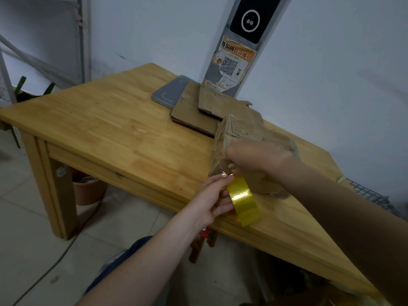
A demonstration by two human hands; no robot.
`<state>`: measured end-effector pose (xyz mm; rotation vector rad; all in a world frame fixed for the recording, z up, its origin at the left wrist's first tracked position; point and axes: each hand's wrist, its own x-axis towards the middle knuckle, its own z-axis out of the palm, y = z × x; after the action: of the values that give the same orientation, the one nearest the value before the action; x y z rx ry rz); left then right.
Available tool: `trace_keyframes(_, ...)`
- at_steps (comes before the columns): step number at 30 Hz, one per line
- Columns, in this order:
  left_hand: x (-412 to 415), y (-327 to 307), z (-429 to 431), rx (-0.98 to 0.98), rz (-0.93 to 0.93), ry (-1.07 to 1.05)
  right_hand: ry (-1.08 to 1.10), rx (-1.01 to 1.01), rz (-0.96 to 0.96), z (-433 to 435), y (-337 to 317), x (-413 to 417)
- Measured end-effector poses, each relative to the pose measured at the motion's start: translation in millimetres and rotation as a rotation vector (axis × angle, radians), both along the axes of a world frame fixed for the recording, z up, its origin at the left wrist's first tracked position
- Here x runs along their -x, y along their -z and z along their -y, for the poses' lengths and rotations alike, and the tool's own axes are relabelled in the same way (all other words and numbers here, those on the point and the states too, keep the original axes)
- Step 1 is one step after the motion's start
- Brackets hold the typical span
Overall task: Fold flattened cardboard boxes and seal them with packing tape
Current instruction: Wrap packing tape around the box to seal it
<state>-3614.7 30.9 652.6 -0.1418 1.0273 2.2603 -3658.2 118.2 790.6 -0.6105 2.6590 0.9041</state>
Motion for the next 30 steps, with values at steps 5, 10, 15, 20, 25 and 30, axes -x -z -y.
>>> trace_keyframes(5, 0.5, 1.1, -2.9, 0.015, 0.0, -0.003, 0.056, 0.161, -0.06, -24.8, -5.2, 3.4)
trace_keyframes(10, -4.5, -1.6, 5.2, 0.048, -0.016, 0.016, 0.13, 0.322, -0.082, -42.3, -4.5, -1.9)
trace_keyframes(15, -6.9, -8.7, 18.8, 0.124, -0.071, 0.05, 0.176, 0.4, -0.096, -41.0, -5.4, -11.4)
trace_keyframes(20, -12.4, -18.7, 34.6, 0.177, -0.067, 0.115, 0.206, 0.509, -0.102, -45.7, -4.3, -18.2)
trace_keyframes(25, -38.3, -17.9, 21.5, 0.297, -0.074, 0.301, 0.209, 0.499, -0.101, -48.3, -0.4, -19.7)
trace_keyframes(30, -33.6, -15.6, 32.6, 0.315, -0.08, 0.228, 0.227, 0.594, -0.107, -56.9, 3.3, -19.2)
